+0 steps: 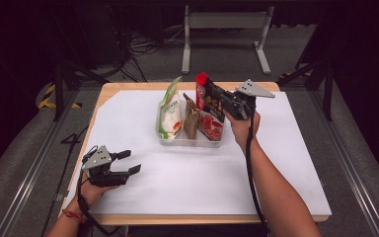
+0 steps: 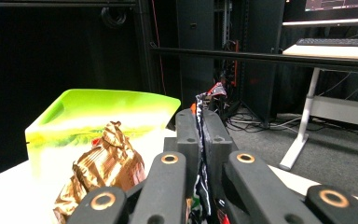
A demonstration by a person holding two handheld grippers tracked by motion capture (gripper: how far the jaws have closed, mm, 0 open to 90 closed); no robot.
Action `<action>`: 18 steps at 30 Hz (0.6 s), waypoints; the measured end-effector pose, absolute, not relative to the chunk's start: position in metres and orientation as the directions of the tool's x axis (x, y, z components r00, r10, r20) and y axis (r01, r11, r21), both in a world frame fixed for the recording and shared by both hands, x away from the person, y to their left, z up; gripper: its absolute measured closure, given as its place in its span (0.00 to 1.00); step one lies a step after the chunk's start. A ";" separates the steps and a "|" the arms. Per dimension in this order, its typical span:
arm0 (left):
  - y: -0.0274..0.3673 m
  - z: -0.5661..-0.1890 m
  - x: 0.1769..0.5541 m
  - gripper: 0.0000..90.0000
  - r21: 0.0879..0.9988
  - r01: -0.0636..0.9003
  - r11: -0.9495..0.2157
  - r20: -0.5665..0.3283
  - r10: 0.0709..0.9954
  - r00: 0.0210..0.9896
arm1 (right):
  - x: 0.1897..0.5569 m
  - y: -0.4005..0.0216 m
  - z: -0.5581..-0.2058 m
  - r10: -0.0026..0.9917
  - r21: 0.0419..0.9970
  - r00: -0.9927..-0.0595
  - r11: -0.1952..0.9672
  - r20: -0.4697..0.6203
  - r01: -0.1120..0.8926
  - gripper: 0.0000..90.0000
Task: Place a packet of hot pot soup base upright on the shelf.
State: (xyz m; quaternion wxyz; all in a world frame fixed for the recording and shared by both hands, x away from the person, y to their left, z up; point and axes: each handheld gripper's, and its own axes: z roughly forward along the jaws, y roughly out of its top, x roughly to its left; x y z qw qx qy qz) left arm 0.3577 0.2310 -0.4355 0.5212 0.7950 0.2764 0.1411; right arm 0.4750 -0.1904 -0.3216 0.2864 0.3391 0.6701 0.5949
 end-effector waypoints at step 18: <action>0.231 -0.435 0.359 0.36 0.908 0.286 -0.306 -0.057 0.586 0.808 | 0.471 -0.201 -0.325 0.793 0.988 -0.609 0.089 0.008 0.128 0.97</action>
